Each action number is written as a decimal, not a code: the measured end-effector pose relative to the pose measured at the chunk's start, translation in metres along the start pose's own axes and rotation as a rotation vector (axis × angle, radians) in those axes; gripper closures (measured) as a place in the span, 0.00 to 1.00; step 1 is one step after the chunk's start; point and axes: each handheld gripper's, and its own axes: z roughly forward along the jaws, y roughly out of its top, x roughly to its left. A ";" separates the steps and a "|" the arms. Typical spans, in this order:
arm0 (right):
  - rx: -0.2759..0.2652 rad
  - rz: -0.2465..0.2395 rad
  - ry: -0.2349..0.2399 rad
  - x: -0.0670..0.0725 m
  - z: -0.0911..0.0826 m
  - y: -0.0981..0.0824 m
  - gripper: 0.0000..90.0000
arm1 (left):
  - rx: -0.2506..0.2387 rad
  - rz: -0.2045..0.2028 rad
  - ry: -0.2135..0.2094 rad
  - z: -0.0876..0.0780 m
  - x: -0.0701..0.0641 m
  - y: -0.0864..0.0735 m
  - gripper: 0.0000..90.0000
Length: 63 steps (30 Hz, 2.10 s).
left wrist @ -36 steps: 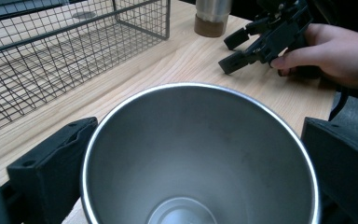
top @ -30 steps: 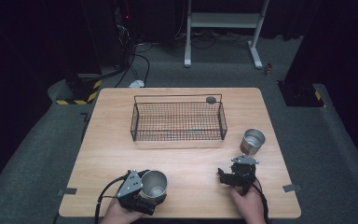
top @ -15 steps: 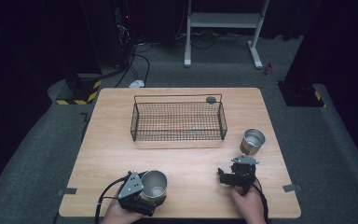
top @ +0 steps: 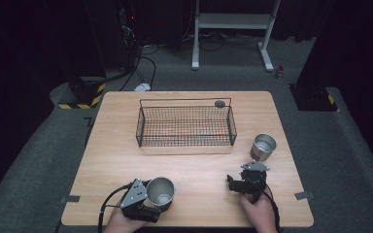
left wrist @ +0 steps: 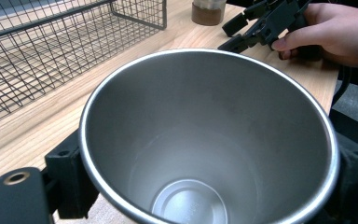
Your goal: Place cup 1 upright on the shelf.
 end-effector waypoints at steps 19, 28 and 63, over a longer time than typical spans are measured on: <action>0.001 -0.001 0.000 0.000 0.000 0.000 0.11 | -0.044 -0.052 0.054 -0.006 0.014 -0.001 0.15; 0.000 0.000 0.000 0.000 0.000 0.000 0.11 | -0.057 -0.079 0.087 -0.010 0.022 -0.002 0.15; 0.000 0.000 0.001 0.000 0.000 0.000 0.11 | -0.124 -0.143 0.255 -0.034 0.052 -0.006 0.15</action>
